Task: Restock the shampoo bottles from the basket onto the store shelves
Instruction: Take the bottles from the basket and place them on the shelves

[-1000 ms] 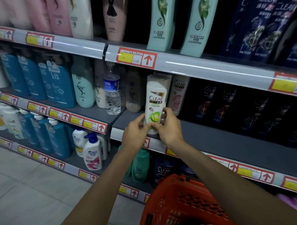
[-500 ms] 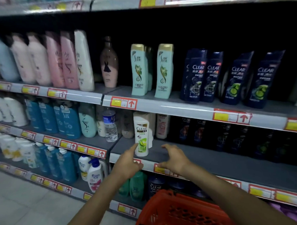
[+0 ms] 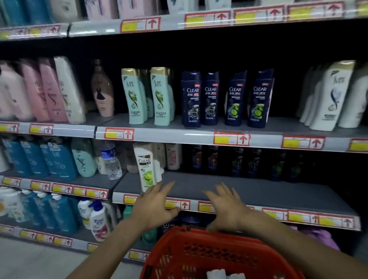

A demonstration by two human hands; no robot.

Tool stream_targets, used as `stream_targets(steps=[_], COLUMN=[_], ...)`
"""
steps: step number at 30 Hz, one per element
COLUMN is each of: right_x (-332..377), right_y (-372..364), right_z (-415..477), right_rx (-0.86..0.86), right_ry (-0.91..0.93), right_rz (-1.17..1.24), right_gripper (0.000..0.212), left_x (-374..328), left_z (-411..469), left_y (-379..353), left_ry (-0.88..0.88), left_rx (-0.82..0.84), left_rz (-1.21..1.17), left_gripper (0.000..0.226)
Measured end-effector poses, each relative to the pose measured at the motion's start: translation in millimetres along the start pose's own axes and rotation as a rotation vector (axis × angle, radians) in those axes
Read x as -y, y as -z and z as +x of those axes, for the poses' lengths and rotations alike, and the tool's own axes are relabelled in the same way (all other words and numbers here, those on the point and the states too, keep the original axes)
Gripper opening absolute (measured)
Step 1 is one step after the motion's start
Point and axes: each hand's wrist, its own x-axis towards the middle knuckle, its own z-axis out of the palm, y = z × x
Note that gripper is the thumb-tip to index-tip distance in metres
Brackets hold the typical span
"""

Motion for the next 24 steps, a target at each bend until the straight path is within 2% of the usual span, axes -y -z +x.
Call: stream_targets(steps=[3,6,9,14,17,21,24], right_x=[-26.0,-48.1,-69.1,-91.6,-100.5,-103.7,-104.9], right_y=[-20.8,-48.4,-78.9,-131.8,-167.8,-193.5,-210.9], right_z=[-31.0,-54.1,-62.4,-71.6,-80.2,-98.2,-108.5], right_rx=[0.059,0.147,0.213,0.414,0.496,0.486,0.482], right_ry=[0.015,-0.011,-0.013,-0.016,-0.019,-0.014,-0.015], right_rz=[0.026,0.074,0.097,0.085,-0.012,-0.062,-0.078], right_gripper=[0.120,0.127,0.124,0.111,0.105,0.083,0.071], left_x=[-19.4,-34.6,-45.4,-49.4,-41.9,-47.8,-49.3], left_z=[-13.0,-25.4,-34.3,-49.7,-56.4,-60.7,-64.3], left_y=[-26.0,-53.0,-75.0,-112.0,-141.9,-178.1,-203.2], left_ry=[-0.052,-0.092,-0.142,-0.221,-0.228,-0.251,-0.246], left_rx=[-0.004,0.054,0.104,0.155,0.247,0.318,0.406], left_rz=[-0.002,0.006,0.026,0.052,0.096,0.160,0.098], left_gripper=[0.098,0.095,0.093,0.089,0.090,0.089,0.091])
